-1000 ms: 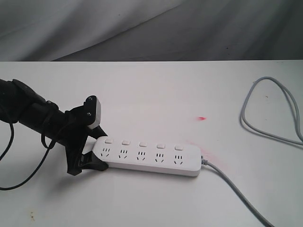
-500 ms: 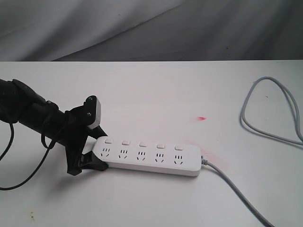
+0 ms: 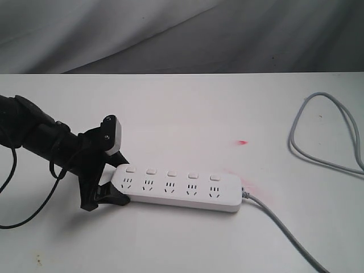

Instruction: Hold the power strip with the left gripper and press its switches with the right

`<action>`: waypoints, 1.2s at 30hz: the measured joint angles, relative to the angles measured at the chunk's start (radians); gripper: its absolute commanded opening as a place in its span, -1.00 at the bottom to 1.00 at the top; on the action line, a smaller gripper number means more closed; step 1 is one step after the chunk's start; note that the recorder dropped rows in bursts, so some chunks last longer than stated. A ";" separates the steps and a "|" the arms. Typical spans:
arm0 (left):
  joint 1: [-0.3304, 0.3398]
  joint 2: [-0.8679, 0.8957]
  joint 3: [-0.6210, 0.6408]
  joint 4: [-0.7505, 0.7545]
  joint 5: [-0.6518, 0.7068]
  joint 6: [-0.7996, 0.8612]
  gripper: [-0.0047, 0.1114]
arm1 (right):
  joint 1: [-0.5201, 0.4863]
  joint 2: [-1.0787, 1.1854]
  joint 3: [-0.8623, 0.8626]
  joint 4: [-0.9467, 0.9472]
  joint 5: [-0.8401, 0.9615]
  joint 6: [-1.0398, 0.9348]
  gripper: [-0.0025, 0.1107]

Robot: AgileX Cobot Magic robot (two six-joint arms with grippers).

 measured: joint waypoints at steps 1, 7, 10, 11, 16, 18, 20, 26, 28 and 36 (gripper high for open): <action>0.000 0.000 0.000 0.000 0.000 0.000 -0.05 | 0.000 0.000 0.000 0.005 -0.009 0.021 -0.96; 0.000 0.000 0.000 0.000 0.002 0.000 -0.05 | 0.000 0.000 0.000 0.012 0.204 0.290 -0.96; 0.000 0.000 0.000 0.000 0.002 0.000 -0.05 | 0.000 0.000 -0.022 0.018 0.539 0.373 -0.96; 0.000 0.000 0.000 0.000 0.002 0.000 -0.05 | 0.000 0.000 -0.033 0.029 0.663 0.387 -0.96; 0.000 0.000 0.000 0.000 0.002 0.000 -0.05 | 0.000 0.081 -0.116 0.210 0.908 0.233 -0.96; 0.000 0.000 0.000 0.000 0.002 0.000 -0.05 | 0.000 0.145 -0.181 0.248 0.953 0.142 -0.96; 0.000 0.000 0.000 0.000 0.002 0.000 -0.05 | 0.000 0.258 -0.286 0.267 1.037 0.027 -0.96; 0.000 0.000 0.000 0.000 0.002 0.000 -0.05 | 0.000 0.749 -0.675 0.299 1.408 -0.291 -0.96; 0.000 0.000 0.000 0.000 0.002 0.000 -0.05 | 0.000 0.910 -0.789 0.336 1.477 -0.383 -0.96; 0.000 0.000 0.000 0.000 0.004 0.000 -0.05 | 0.099 1.428 -0.991 0.624 1.485 -0.670 -0.96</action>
